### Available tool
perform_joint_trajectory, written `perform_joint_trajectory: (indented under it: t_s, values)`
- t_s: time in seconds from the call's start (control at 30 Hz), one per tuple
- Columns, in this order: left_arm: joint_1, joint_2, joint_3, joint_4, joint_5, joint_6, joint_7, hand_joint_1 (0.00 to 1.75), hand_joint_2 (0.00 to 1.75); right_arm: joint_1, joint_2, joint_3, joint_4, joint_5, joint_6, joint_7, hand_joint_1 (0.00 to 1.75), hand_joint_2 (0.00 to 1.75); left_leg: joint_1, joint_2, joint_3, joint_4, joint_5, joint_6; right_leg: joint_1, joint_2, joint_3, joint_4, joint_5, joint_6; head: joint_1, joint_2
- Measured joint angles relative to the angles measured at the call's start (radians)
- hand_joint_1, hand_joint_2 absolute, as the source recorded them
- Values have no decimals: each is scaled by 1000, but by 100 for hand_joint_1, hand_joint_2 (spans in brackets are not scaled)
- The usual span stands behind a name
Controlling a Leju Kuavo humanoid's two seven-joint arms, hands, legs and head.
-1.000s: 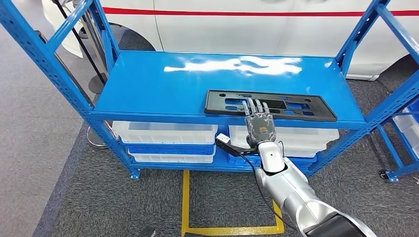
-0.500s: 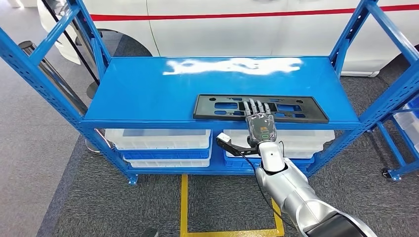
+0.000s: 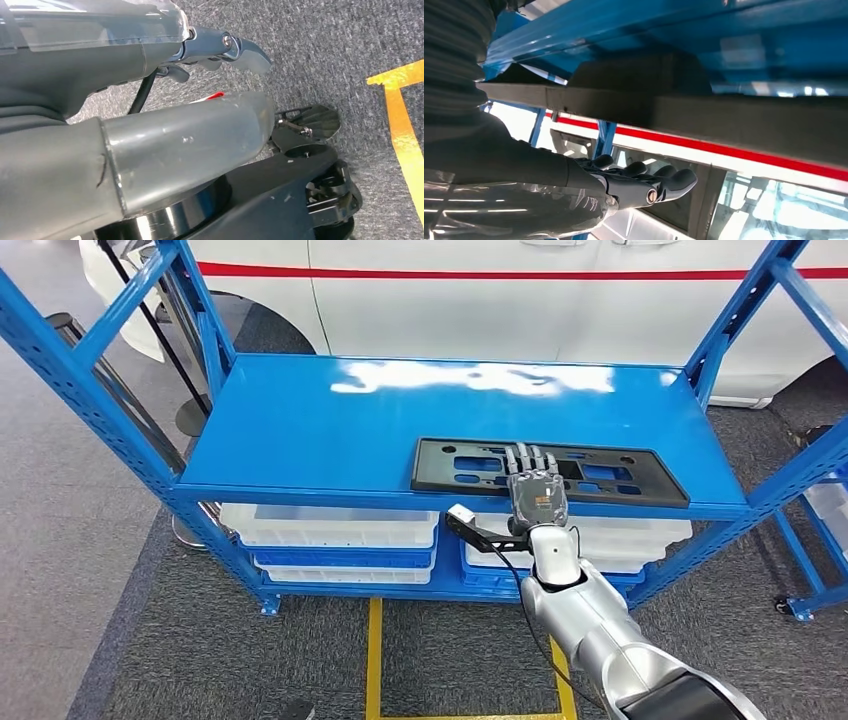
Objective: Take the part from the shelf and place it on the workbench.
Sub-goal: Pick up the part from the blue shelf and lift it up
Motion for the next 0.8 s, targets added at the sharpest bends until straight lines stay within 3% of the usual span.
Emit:
perform_joint_trajectory:
  t_s: [0.07,0.17,0.23,0.27,0.33,0.37,0.4,0.43,0.5,0.53,0.6,0.7,0.73,0.8]
  values:
    - [-2,0,0,0,0,0,0,0,0,-1,0,-1,0,1,0,0,0,175,-3,0,3,5,-8,-8,3,1,40,-90,30,-5,-1,0]
    - [-3,0,0,0,0,0,1,0,0,-1,-1,-2,0,1,0,0,0,175,-4,0,5,1,-14,-23,6,4,49,-108,23,-17,-1,0]
    - [-3,0,0,0,0,0,1,0,0,-2,-2,-3,0,1,0,1,0,175,-3,1,-4,32,-35,-34,2,4,59,-114,21,-28,-3,0]
    - [-3,0,0,0,0,0,0,0,0,-2,-2,-4,-1,1,0,1,0,175,-2,2,-23,75,-57,-39,0,3,64,-117,19,-34,-3,0]
    - [-3,0,0,0,0,0,0,0,0,-2,-2,-4,0,1,0,1,0,175,-1,2,-93,208,-109,-44,2,2,72,-118,13,-41,-5,0]
    - [-2,0,0,0,0,0,1,0,0,0,-2,-4,0,1,0,1,0,175,-1,2,-127,264,-121,-45,4,2,75,-118,10,-43,-5,0]
    - [-1,0,0,0,0,0,1,0,0,1,-2,-4,0,1,1,1,0,175,-1,2,-148,288,-115,-45,6,2,79,-117,7,-44,-5,0]
    - [0,0,0,0,0,0,1,0,0,1,-2,-4,0,1,1,1,0,175,-1,2,-147,270,-87,-42,8,3,84,-117,3,-44,-5,0]
    - [1,1,0,0,0,0,1,0,0,1,-1,-5,0,1,2,1,0,175,-4,2,-99,142,-2,-28,11,5,99,-117,-7,-44,-4,0]
    - [1,2,0,0,0,0,1,0,0,0,0,-5,0,1,2,0,0,175,-8,2,-70,77,27,-19,13,6,104,-117,-12,-42,-3,0]
    - [-1,4,0,1,0,0,0,0,0,-1,1,-5,0,1,5,0,0,175,-14,2,-39,12,39,-7,13,6,106,-117,-17,-35,-2,0]
    - [1,4,0,1,0,1,0,0,0,-1,2,-6,0,1,8,-1,1,175,-13,3,-26,-9,35,1,14,2,110,-122,-21,-20,-1,0]
    - [2,4,0,1,0,2,0,0,0,-1,2,-6,0,1,8,-1,30,175,-9,4,-17,-20,38,4,16,0,105,-109,-31,-15,0,0]
    - [2,3,1,1,0,1,-4,0,0,2,1,-8,1,0,11,-2,115,175,-2,9,-3,-38,42,10,18,-4,58,-20,-75,-7,4,0]
